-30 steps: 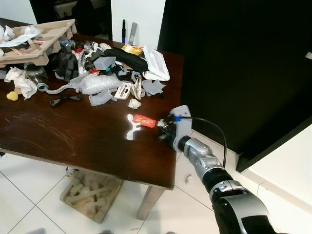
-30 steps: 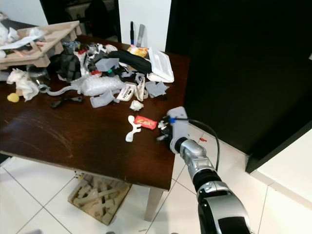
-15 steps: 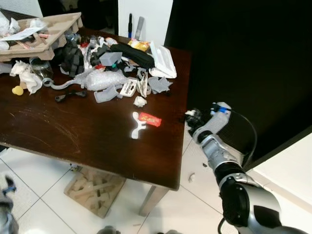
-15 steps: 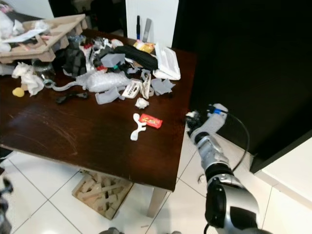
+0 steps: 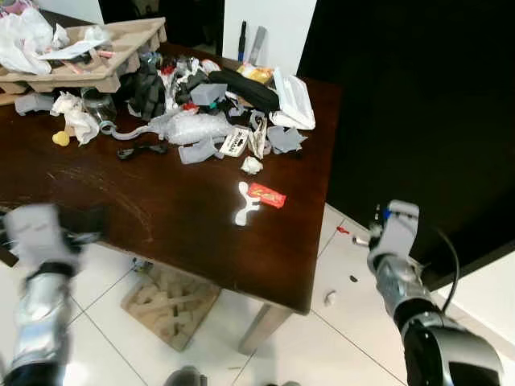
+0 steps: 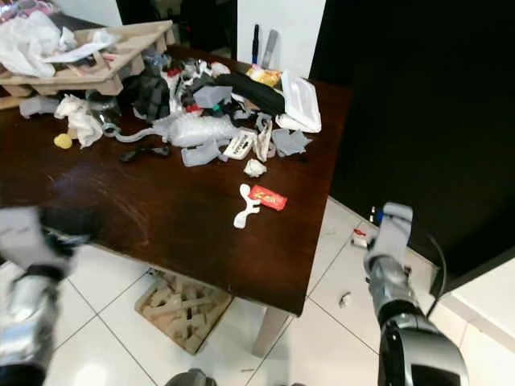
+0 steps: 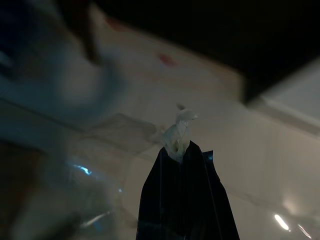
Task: Picking trash to rubbish bin
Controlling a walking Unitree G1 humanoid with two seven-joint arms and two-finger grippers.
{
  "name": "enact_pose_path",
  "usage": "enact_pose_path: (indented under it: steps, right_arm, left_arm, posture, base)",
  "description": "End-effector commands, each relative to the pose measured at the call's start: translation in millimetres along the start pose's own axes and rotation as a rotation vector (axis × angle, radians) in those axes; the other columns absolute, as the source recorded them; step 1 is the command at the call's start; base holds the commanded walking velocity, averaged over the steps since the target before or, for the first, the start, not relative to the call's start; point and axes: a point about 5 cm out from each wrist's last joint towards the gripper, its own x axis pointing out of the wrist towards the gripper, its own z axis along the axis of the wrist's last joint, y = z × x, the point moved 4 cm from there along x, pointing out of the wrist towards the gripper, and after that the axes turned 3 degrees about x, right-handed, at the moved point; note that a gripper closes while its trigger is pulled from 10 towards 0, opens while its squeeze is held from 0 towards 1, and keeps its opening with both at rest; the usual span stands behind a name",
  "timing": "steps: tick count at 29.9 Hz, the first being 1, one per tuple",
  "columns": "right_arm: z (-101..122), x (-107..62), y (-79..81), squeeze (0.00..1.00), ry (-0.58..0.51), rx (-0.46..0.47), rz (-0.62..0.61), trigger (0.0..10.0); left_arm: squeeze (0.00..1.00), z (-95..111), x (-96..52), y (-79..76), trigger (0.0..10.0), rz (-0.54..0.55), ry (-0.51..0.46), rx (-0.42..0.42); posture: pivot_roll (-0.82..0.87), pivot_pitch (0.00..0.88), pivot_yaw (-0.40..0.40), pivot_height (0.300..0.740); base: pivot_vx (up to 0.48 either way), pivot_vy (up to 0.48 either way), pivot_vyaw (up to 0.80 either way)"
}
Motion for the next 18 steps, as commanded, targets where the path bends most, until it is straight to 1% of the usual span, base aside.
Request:
enact_pose_path:
  steps: [1, 2, 3, 6, 7, 9, 10, 12, 13, 14, 15, 17, 18]
  right_arm:
    - [-32, -5.7, -17.3, 0.00, 0.105, -0.028, -0.054, 10.0]
    - [-49, -10.3, -23.5, 0.00, 0.151, -0.030, -0.072, 10.0]
    - [-66, -15.6, -28.1, 0.00, 0.195, -0.041, -0.082, 10.0]
    - [-101, -29.2, -36.1, 0.00, 0.292, -0.087, -0.093, 10.0]
    - [-101, -29.2, -36.1, 0.00, 0.292, -0.087, -0.093, 10.0]
    - [-121, -38.6, -41.7, 0.00, 0.356, -0.134, -0.101, 10.0]
    - [-121, -38.6, -41.7, 0.00, 0.356, -0.134, -0.101, 10.0]
    - [-139, -48.1, -47.5, 0.00, 0.413, -0.161, -0.107, 10.0]
    - [-143, -50.3, -48.6, 0.00, 0.425, -0.166, -0.108, 10.0]
    - [-148, -53.0, -48.8, 0.00, 0.437, -0.187, -0.101, 10.0]
    - [-148, -53.0, -48.8, 0.00, 0.437, -0.187, -0.101, 10.0]
    - [-154, -56.6, -47.4, 0.00, 0.452, -0.215, -0.082, 10.0]
    - [-157, -58.4, -46.4, 0.00, 0.462, -0.223, -0.072, 10.0]
  left_arm:
    - [0.00, -5, -1.9, -13.2, 10.0, -0.053, 0.027, -0.031]
    - [0.00, -1, 0.5, -21.5, 10.0, -0.087, 0.020, -0.035]
    - [0.00, 1, 2.6, -26.5, 10.0, -0.104, 0.014, -0.035]
    - [0.00, 3, 7.0, -29.1, 10.0, -0.110, 0.011, -0.045]
    - [0.00, 3, 7.0, -29.1, 10.0, -0.110, 0.011, -0.045]
    - [0.00, 5, 12.0, -33.3, 10.0, -0.139, 0.008, -0.050]
    - [0.00, 5, 12.0, -33.3, 10.0, -0.139, 0.008, -0.050]
    - [0.00, 14, 21.7, -41.4, 10.0, -0.187, -0.009, -0.053]
    - [0.00, 17, 23.7, -43.5, 10.0, -0.200, -0.013, -0.055]
    - [0.00, 22, 29.8, -47.2, 10.0, -0.216, -0.026, -0.051]
    - [0.00, 22, 29.8, -47.2, 10.0, -0.216, -0.026, -0.051]
    - [0.00, 31, 40.1, -53.4, 10.0, -0.233, -0.045, -0.045]
    - [0.00, 33, 44.8, -56.0, 10.0, -0.235, -0.044, -0.039]
  posture:
    - [0.22, 0.150, -0.075, 0.740]
    - [0.22, 0.150, -0.073, 0.740]
    - [0.22, 0.152, -0.074, 0.740]
    - [0.21, 0.156, -0.073, 0.740]
    - [0.21, 0.156, -0.073, 0.740]
    - [0.21, 0.156, -0.073, 0.740]
    - [0.21, 0.156, -0.073, 0.740]
    - [0.21, 0.158, -0.074, 0.740]
    - [0.20, 0.160, -0.073, 0.740]
    - [0.20, 0.160, -0.073, 0.740]
    - [0.20, 0.160, -0.073, 0.740]
    - [0.20, 0.160, -0.073, 0.740]
    - [0.20, 0.160, -0.073, 0.740]
  base:
    - [0.000, 0.000, 0.00]
    - [0.000, 0.000, 0.00]
    - [0.000, 0.000, 0.00]
    - [0.000, 0.000, 0.00]
    - [0.000, 0.000, 0.00]
    - [0.000, 0.000, -0.79]
    - [0.000, 0.000, -0.80]
    - [0.000, 0.000, -0.80]
    - [0.000, 0.000, -0.80]
    - [0.000, 0.000, -0.80]
    - [0.000, 0.000, -0.80]
    - [0.000, 0.000, -0.80]
    - [0.000, 0.000, 0.00]
